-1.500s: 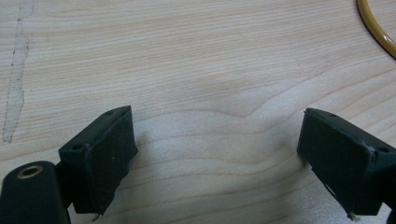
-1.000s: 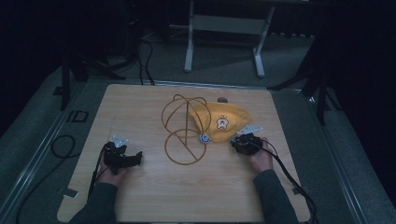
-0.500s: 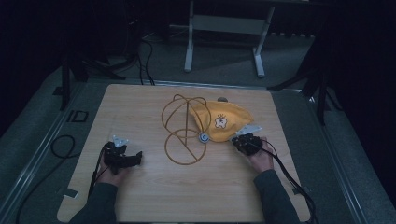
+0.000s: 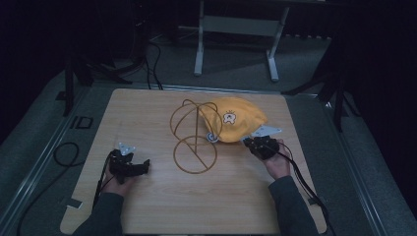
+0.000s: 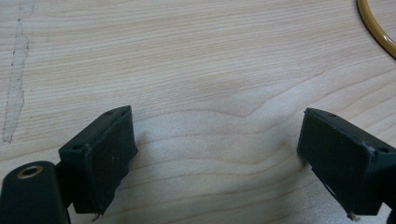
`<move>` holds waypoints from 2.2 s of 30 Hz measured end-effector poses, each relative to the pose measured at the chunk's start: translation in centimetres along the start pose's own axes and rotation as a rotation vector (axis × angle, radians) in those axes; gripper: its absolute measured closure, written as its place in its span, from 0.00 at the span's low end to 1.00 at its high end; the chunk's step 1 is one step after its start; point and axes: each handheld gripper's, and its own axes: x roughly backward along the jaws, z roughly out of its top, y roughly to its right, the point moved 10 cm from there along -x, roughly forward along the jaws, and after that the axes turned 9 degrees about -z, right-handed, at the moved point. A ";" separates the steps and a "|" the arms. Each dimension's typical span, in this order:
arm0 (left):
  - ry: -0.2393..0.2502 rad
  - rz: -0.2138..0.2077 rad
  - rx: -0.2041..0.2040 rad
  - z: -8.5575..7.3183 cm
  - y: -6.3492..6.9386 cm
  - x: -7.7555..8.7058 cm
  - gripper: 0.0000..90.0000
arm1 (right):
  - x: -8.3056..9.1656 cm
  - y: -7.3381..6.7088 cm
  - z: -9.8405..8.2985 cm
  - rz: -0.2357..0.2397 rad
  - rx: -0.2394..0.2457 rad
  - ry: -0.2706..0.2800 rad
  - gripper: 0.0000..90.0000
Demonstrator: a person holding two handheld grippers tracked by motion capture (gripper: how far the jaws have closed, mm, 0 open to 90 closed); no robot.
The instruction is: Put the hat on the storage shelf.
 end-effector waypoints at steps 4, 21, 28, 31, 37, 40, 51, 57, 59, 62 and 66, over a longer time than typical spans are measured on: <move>0.000 0.000 0.000 0.0 0.0 0.0 0.13 | 0.8 0.3 1.0 -0.008 0.004 0.022 0.94; 0.002 0.001 0.001 0.0 0.0 0.0 0.13 | 5.1 3.5 6.4 -0.074 -0.017 0.142 0.95; 0.001 0.000 0.000 0.0 0.0 0.0 0.13 | 6.9 4.3 7.1 -0.082 -0.022 0.167 0.94; 0.001 0.000 0.001 0.0 0.0 0.0 0.13 | 7.6 3.8 7.0 -0.052 0.016 0.153 0.91; 0.001 0.000 0.002 0.0 0.0 0.0 0.13 | 7.6 2.6 6.9 0.001 0.087 0.095 0.80; 0.001 0.000 0.001 0.0 0.0 0.0 0.13 | 7.3 2.2 6.8 0.022 0.100 0.068 0.77; 0.002 0.001 0.001 0.0 0.0 0.0 0.13 | 5.7 1.0 5.9 0.073 0.147 -0.039 0.73; 0.001 0.001 0.001 0.0 0.0 0.0 0.13 | 5.1 0.9 5.7 0.085 0.157 -0.081 0.72; 0.001 0.000 0.001 0.0 0.0 0.0 0.13 | 5.0 0.9 5.8 0.089 0.156 -0.100 0.71; 0.001 0.000 0.002 0.0 0.0 0.0 0.13 | 4.8 0.9 5.9 0.091 0.163 -0.113 0.71; 0.001 0.000 0.002 0.0 0.0 0.0 0.13 | 4.4 0.7 5.9 0.103 0.184 -0.155 0.69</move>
